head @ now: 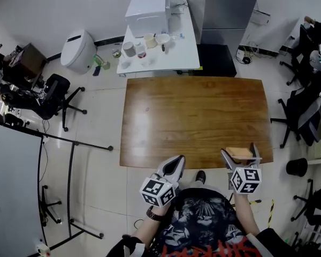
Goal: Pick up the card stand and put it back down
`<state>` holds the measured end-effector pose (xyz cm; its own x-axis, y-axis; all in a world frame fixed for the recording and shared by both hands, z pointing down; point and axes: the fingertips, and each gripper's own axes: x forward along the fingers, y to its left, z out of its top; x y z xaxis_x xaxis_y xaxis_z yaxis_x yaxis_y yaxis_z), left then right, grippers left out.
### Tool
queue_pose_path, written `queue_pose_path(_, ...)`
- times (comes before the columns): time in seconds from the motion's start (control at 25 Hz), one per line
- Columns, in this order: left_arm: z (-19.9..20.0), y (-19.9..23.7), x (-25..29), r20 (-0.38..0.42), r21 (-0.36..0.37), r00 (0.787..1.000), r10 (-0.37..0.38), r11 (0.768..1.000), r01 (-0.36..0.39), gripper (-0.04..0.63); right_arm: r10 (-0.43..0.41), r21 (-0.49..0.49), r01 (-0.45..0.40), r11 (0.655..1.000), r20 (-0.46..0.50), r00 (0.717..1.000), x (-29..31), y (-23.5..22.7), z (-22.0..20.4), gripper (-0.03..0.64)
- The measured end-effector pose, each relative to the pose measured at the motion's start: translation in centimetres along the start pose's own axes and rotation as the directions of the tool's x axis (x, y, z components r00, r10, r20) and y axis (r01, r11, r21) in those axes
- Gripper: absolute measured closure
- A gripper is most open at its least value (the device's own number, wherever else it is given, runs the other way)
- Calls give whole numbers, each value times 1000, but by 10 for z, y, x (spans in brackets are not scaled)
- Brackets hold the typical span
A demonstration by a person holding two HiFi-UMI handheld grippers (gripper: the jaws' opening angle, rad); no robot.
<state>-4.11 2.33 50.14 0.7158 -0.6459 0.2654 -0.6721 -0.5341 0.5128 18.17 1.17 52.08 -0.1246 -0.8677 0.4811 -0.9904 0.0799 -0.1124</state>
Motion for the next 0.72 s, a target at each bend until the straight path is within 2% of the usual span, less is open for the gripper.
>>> queue_pose_path(0.16,-1,9,-11,8,-22,1000,-6,1000,7,598,29,-13,-29,999,-15,999,8,25,-1,37)
queue_pose_path(0.56,9,10,5,24,-39,999,-23,999,24,598,84,-47,-85,995,-22,996,28,45,5,37)
queue_pose_path(0.72,9,4,7,59,-52,998,24,998,-21,598,86,-25,-87,996,-24,996,28,41,2,37)
